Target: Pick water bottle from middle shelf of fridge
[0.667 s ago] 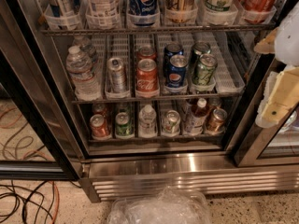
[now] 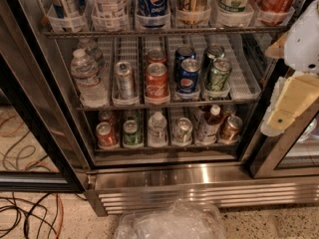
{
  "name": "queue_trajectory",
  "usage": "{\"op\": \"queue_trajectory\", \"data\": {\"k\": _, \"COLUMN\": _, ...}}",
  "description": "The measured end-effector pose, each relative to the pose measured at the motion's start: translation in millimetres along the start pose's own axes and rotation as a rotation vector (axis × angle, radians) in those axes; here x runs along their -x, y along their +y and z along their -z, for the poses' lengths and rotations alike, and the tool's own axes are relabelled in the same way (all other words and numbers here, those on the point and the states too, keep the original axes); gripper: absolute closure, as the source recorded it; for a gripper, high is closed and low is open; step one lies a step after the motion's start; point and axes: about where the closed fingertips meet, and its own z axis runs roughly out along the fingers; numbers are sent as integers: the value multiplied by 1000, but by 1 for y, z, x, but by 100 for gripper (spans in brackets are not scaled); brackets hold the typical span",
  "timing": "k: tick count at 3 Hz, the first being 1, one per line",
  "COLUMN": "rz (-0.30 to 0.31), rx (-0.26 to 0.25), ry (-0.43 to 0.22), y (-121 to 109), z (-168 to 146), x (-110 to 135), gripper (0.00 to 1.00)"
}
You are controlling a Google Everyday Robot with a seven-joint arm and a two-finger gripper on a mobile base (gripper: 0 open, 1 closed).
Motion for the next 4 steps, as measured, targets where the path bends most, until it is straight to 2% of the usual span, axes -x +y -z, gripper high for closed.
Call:
{"op": "queue_trajectory", "data": {"k": 1, "rz": -69, "rx": 24, "ry": -104, "y": 26, "z": -21, "x": 45, "gripper": 0}}
{"op": "queue_trajectory", "data": {"k": 2, "rz": -180, "rx": 86, "ry": -241, "y": 55, "z": -50, "x": 89, "gripper": 0}}
{"op": "queue_trajectory", "data": {"k": 3, "rz": -176, "rx": 83, "ry": -238, "y": 57, "z": -50, "x": 97, "gripper": 0}}
{"op": "queue_trajectory", "data": {"k": 4, "rz": -223, "rx": 43, "ry": -278, "y": 70, "z": -47, "x": 134, "gripper": 0}}
